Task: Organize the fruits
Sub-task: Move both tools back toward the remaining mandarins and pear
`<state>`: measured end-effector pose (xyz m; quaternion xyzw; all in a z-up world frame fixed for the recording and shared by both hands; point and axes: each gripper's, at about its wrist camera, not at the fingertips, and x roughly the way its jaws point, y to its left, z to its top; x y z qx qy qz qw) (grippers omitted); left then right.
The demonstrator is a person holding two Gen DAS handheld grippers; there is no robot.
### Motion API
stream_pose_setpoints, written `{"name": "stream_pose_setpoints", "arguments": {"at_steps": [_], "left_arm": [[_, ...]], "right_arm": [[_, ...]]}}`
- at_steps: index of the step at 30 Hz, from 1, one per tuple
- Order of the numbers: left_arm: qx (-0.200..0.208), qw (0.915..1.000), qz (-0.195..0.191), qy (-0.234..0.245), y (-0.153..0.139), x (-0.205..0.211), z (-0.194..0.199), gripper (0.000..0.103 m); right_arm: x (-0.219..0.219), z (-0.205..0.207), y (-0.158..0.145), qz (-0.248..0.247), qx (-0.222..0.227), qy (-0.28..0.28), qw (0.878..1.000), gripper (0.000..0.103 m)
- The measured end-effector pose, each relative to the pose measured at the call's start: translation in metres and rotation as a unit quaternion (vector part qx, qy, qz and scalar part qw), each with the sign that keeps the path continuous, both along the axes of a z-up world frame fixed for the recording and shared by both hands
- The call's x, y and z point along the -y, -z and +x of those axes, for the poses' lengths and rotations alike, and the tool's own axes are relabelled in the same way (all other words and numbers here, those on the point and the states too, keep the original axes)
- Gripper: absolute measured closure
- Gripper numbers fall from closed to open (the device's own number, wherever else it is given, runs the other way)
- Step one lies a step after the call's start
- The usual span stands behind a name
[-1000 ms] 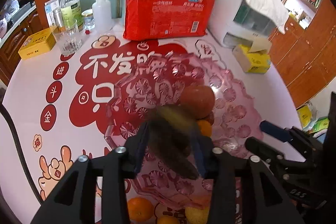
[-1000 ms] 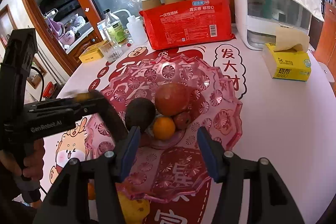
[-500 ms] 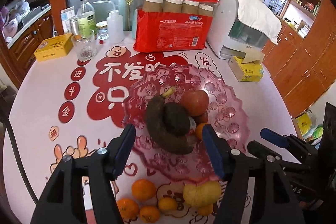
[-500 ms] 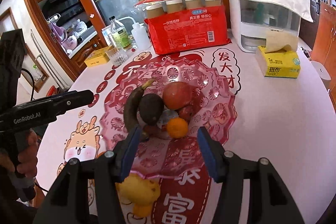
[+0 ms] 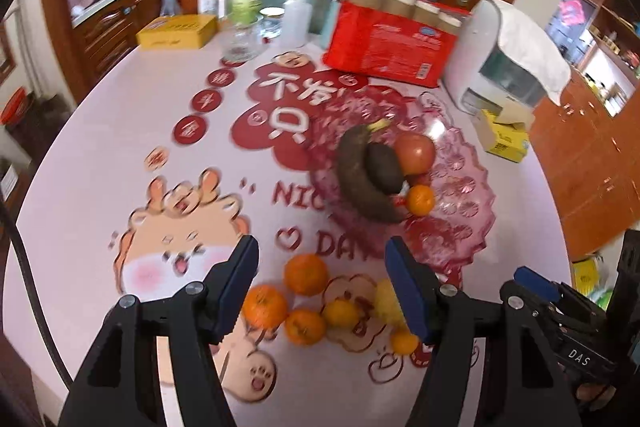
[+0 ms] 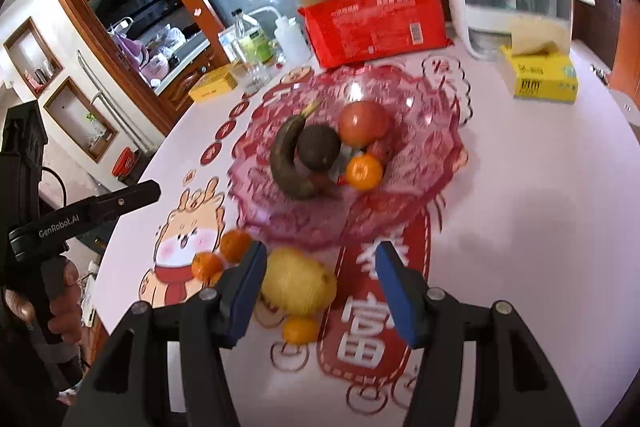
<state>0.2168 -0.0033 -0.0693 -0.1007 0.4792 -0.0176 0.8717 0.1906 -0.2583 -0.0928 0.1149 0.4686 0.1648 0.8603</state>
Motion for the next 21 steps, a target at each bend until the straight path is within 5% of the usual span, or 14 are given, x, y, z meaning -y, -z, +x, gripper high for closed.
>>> {"name": "stream_pose_setpoints", "arguments": {"at_steps": [7, 21], "left_arm": [[-0.021, 0.9997, 0.001, -0.015, 0.012, -0.030, -0.031, 0.039], [-0.093, 0.9916, 0.019, 0.088, 0.059, -0.059, -0.026, 0.039]], "right_arm": [[-0.010, -0.026, 0.017, 0.001, -0.025, 0.001, 1.000, 0.046], [-0.053, -0.072, 0.059, -0.023, -0.033, 0.080, 0.996, 0.046]]}}
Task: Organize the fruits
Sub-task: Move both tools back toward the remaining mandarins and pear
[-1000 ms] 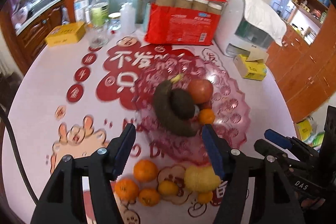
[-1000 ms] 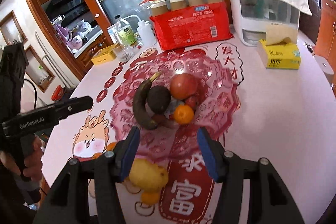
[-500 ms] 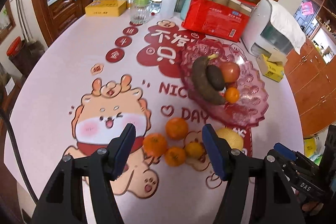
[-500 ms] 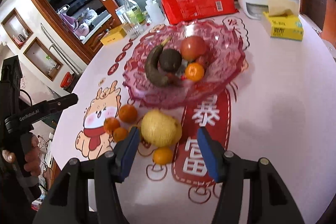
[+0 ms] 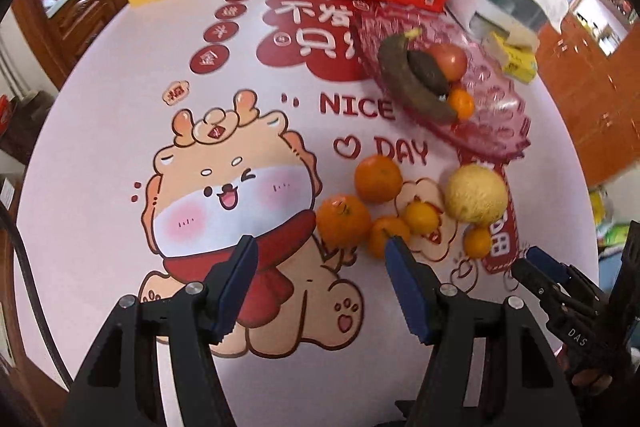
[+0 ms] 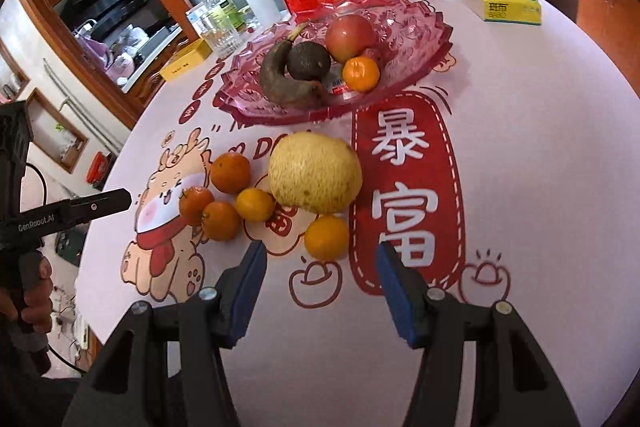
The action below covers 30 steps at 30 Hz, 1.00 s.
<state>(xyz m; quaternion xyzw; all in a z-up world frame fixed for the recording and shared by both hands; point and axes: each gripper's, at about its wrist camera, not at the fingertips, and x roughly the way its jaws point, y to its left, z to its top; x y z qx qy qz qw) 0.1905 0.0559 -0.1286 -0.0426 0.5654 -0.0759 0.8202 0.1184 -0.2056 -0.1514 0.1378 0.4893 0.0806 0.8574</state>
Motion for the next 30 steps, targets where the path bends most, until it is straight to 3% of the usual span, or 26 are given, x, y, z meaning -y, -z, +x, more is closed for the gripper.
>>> {"name": "stream_pose_setpoints", "arguments": {"at_steps": [6, 13, 24, 30], "left_arm": [[-0.033, 0.9987, -0.011, 0.038, 0.026, 0.002, 0.014, 0.031], [-0.068, 0.9951, -0.027, 0.066, 0.055, 0.011, 0.029, 0.031], [-0.077, 0.9939, -0.073, 0.032, 0.075, 0.007, 0.044, 0.030], [-0.074, 0.9929, -0.091, 0.021, 0.079, 0.004, 0.048, 0.030]], "right_arm": [[-0.016, -0.007, 0.014, -0.035, 0.009, 0.030, 0.999, 0.046], [-0.041, -0.011, 0.024, -0.108, 0.024, 0.028, 0.993, 0.046], [-0.056, 0.006, 0.035, -0.178, 0.028, 0.009, 0.984, 0.046], [-0.058, 0.016, 0.041, -0.193, 0.023, 0.002, 0.981, 0.056]]}}
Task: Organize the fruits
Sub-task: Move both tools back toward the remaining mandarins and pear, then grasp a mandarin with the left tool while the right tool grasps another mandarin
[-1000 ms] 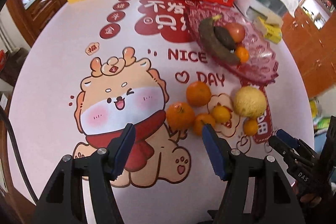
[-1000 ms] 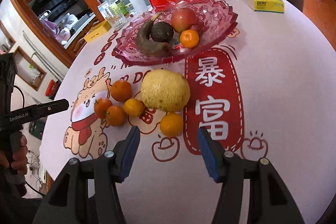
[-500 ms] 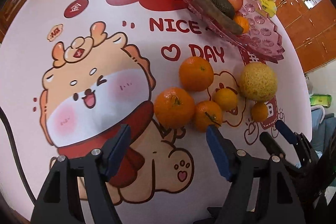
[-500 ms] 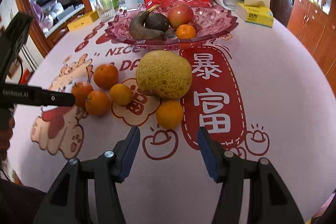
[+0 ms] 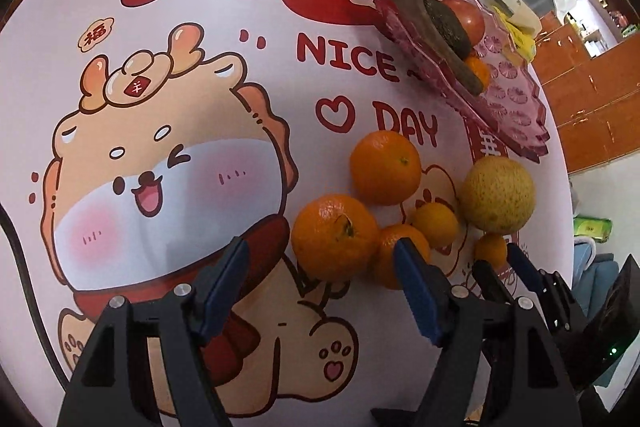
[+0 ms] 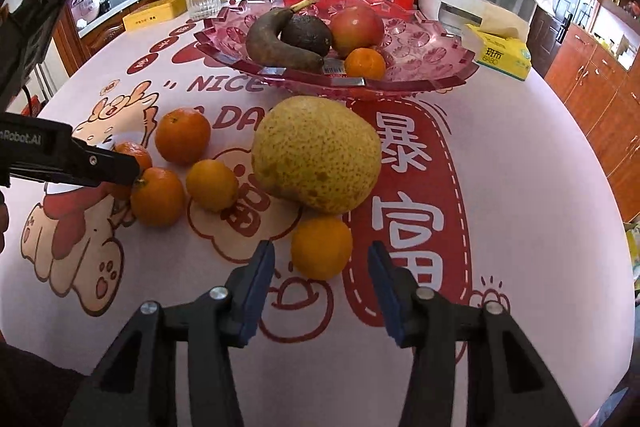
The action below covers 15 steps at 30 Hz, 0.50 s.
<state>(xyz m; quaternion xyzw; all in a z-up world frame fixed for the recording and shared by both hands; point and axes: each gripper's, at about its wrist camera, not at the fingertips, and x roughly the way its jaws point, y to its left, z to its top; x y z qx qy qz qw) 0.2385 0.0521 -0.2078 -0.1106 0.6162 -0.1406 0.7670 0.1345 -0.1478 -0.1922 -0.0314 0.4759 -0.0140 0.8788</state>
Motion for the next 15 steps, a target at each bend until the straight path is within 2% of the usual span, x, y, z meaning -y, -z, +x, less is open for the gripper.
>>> {"name": "stream_pose_setpoints", "arguments": {"at_steps": [3, 9, 12, 15], "left_arm": [[0.003, 1.0000, -0.007, -0.005, 0.0013, -0.0013, 0.0017, 0.031], [0.012, 0.9997, -0.018, -0.007, 0.0033, -0.0002, 0.0052, 0.041], [0.014, 0.9995, -0.028, -0.004, 0.0029, -0.0001, 0.0056, 0.048], [0.013, 0.9993, -0.033, -0.006, 0.0030, -0.0005, 0.0056, 0.050]], "right_arm": [[0.0024, 0.0036, 0.0022, 0.000, -0.006, 0.004, 1.000, 0.060], [0.0007, 0.0072, 0.0041, 0.003, -0.010, -0.001, 1.000, 0.070], [-0.0015, 0.0081, 0.0035, 0.000, -0.014, -0.003, 1.000, 0.070], [-0.0020, 0.0079, 0.0029, 0.008, -0.019, -0.001, 1.000, 0.070]]}}
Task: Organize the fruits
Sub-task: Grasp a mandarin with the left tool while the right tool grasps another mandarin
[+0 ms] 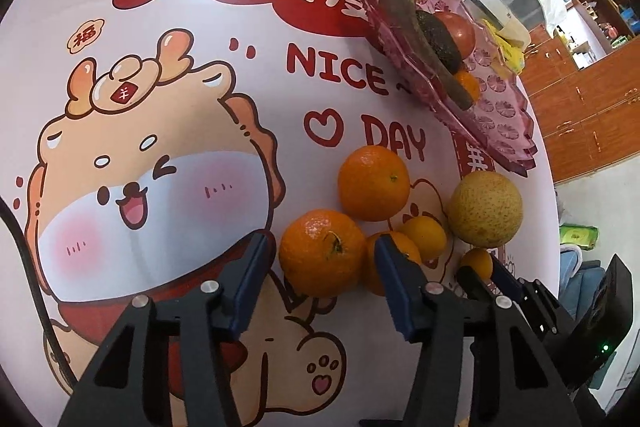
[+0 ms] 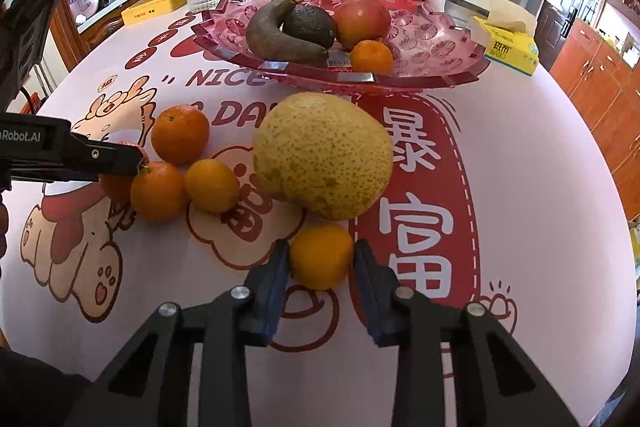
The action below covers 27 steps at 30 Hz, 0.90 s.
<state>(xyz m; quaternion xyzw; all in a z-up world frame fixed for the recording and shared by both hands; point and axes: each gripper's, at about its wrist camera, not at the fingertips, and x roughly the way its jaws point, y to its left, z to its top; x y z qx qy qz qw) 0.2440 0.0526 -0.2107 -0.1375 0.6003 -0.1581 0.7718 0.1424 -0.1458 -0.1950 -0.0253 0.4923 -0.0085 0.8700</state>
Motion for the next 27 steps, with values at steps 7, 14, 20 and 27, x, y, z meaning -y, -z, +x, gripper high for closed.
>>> {"name": "stream_pose_setpoints", "arguments": {"at_steps": [7, 14, 20, 27], "left_arm": [[0.000, 1.0000, -0.009, -0.003, 0.001, -0.003, -0.002, 0.059], [-0.001, 0.9999, 0.001, -0.013, 0.000, -0.001, -0.005, 0.060], [0.004, 0.9995, 0.011, -0.031, -0.008, -0.001, -0.014, 0.061], [0.015, 0.9979, 0.020, -0.060, -0.030, 0.000, -0.032, 0.061]], "right_arm": [[-0.008, -0.009, -0.004, 0.003, -0.009, -0.006, 1.000, 0.070], [-0.021, -0.020, -0.009, 0.017, -0.017, -0.034, 0.999, 0.070], [-0.031, -0.027, -0.011, 0.023, -0.023, -0.076, 0.997, 0.070], [-0.021, -0.027, -0.028, 0.055, -0.026, -0.121, 0.991, 0.071]]}}
